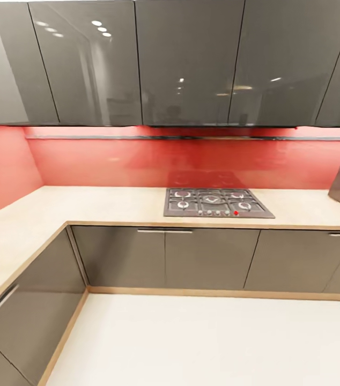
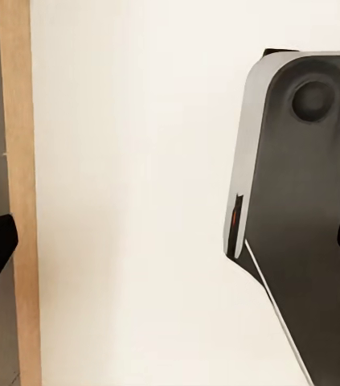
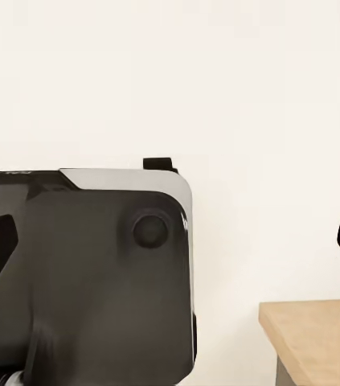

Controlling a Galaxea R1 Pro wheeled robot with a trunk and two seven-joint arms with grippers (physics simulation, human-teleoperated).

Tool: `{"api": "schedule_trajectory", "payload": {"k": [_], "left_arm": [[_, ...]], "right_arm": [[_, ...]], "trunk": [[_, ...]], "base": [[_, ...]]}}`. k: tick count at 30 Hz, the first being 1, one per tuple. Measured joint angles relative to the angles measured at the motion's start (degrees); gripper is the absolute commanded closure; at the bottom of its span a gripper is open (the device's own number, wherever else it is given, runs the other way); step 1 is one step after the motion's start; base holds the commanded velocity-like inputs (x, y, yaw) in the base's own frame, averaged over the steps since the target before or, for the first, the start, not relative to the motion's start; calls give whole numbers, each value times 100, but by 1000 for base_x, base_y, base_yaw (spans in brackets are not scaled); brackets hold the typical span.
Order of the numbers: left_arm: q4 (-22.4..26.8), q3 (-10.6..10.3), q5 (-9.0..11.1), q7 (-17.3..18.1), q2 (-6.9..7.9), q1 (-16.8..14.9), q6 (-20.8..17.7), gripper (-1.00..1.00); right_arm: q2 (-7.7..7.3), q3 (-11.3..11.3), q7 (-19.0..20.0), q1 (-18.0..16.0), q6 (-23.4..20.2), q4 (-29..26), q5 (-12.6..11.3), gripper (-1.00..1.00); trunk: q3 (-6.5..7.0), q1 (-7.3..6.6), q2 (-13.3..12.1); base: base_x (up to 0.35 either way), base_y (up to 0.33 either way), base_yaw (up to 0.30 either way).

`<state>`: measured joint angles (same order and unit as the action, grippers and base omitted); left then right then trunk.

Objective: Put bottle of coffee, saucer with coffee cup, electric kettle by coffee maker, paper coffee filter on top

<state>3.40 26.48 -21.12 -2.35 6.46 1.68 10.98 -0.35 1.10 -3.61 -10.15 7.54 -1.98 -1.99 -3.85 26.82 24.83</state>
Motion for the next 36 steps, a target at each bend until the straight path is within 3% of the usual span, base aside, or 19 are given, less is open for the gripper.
{"api": "schedule_trajectory", "payload": {"k": [20,31,36], "left_arm": [[0,0,2,0,4,0,0,-100],[1,0,3,0,5,0,7,-100],[1,11,17,-1,5,0,9,-100]], "right_arm": [[0,0,-9,0,0,1,0,-100],[0,0,-8,0,0,0,0,-100],[0,0,-7,0,0,0,0,-100]], "trunk": [[0,0,0],[0,0,0],[0,3,-1]], "base": [[296,-197,241],[322,-93,276],[102,-22,276]]}}
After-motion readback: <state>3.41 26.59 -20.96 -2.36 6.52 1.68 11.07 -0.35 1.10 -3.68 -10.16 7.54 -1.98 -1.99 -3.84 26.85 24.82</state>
